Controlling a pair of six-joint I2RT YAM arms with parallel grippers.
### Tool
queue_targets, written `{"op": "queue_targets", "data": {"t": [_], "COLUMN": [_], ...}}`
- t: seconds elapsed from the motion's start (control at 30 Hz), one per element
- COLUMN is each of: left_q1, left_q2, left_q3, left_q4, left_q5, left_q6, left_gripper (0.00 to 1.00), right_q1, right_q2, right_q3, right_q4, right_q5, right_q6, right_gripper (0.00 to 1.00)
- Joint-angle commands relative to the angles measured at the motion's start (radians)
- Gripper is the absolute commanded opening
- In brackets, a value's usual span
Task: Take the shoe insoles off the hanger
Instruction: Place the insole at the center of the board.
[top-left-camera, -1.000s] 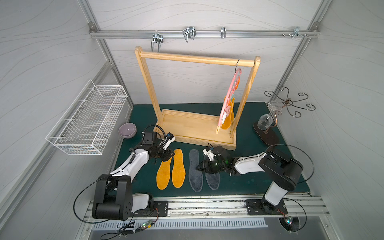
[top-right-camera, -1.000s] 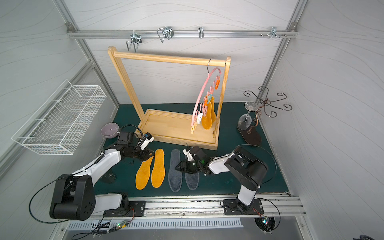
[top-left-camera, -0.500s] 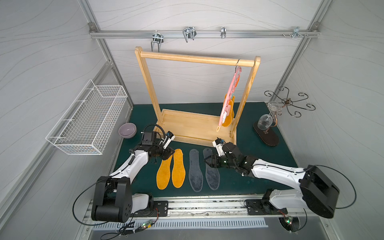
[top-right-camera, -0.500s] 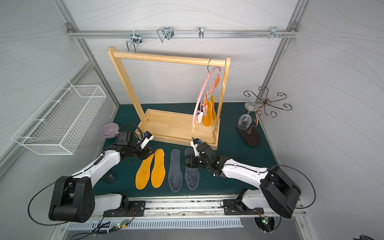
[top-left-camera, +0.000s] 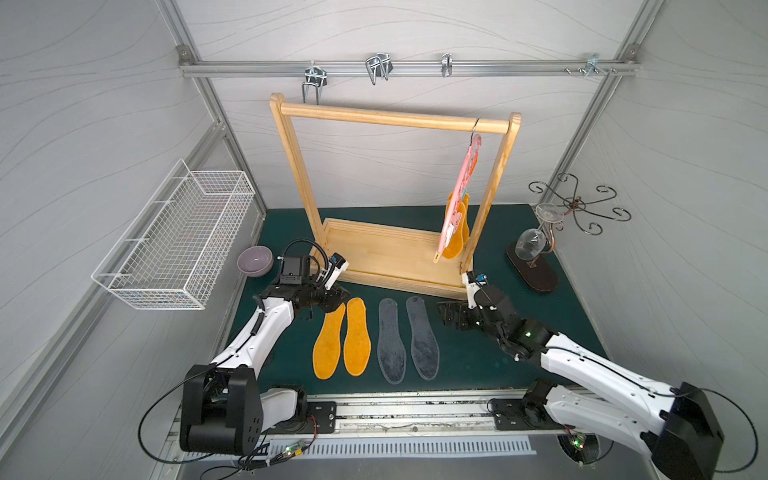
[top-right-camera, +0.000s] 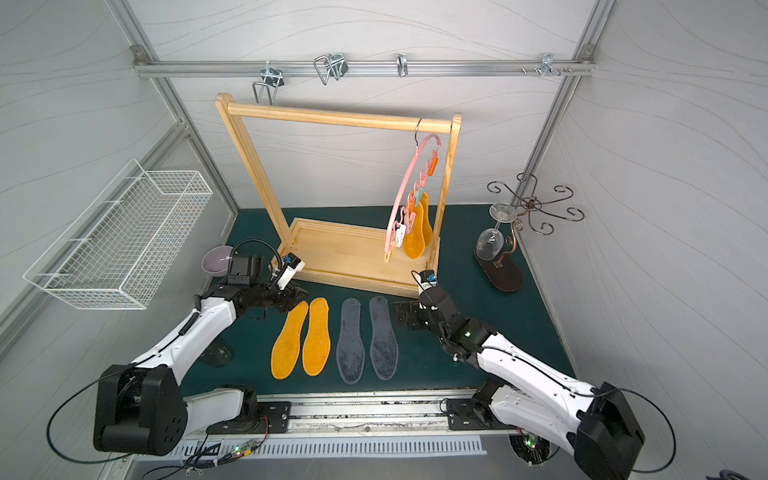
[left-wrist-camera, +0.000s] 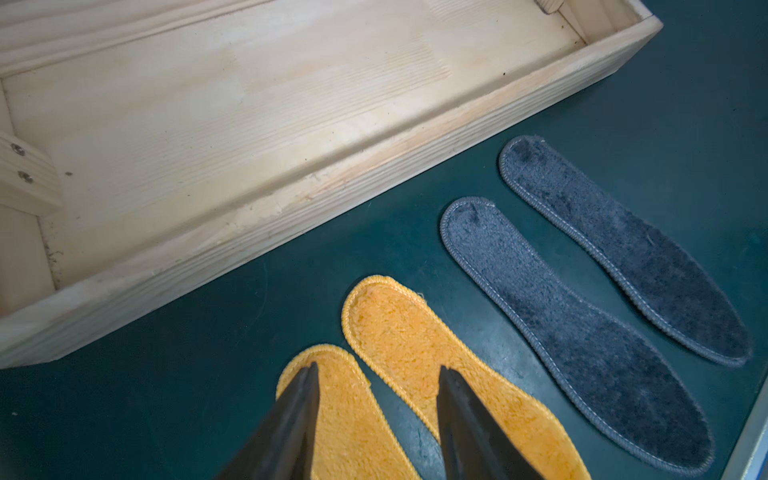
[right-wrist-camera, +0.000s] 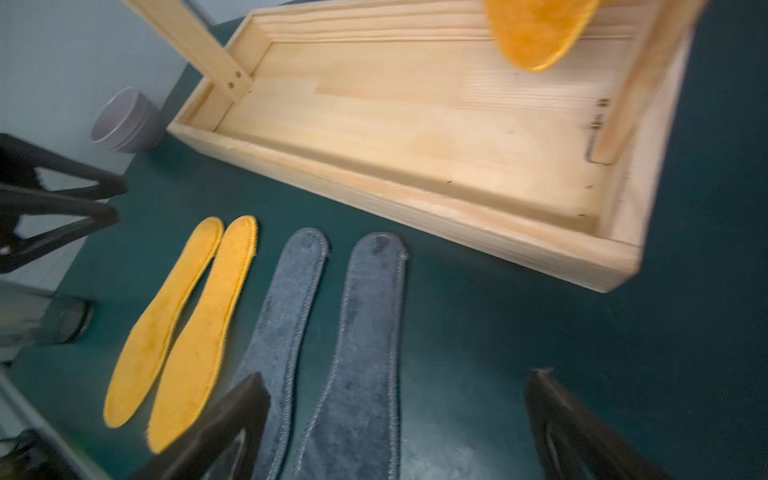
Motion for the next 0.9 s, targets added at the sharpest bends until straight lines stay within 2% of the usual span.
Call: {"op": "queue_targets", "data": {"t": [0.0, 0.17, 0.3, 0.47, 0.57, 0.73, 0.87], "left_q1": [-0.007, -0.088, -0.206, -0.292, -0.353, -0.51, -0.596], "left_q2": [-0.027, -0.043, -0.028, -0.001, 0.033, 0.136, 0.225], "left_q3": [0.157, 0.422, 0.595, 0.726, 0.783, 0.936, 1.067], "left_q4": [-0.152, -0.427, -0.552, -0.535, -0.502, -0.508, -0.51], "left_q5": [0.063, 0.126, 0.107, 0.115, 0.119, 0.002, -0.081], "left_q6": [-0.04, -0.06, -0.063, -0.166, -0.193, -0.213, -0.248], "left_gripper": [0.52, 0.58, 0.58, 0.66, 0.66, 0.66, 0.66], "right_q1": [-0.062, -0.145, -0.189, -0.203, -0.203, -0.203, -0.203], "right_q2": [-0.059, -0.112, -0.114, -0.1, -0.093, -0.086, -0.093], "right_q3": [0.022, 0.009, 0.027, 0.041, 0.046, 0.045, 0.034], "right_q4": [-0.113, -0.113, -0.134, -0.165, -0.17, -0.167, -0.169], "right_q5": [0.076, 0.022, -0.013, -0.005, -0.006, -0.022, -0.031], "right_q6": [0.046, 0.044, 0.062, 0.107, 0.121, 0.152, 0.183], "right_gripper": [0.99, 0.99, 0.99, 0.99, 0.99, 0.99, 0.99]}}
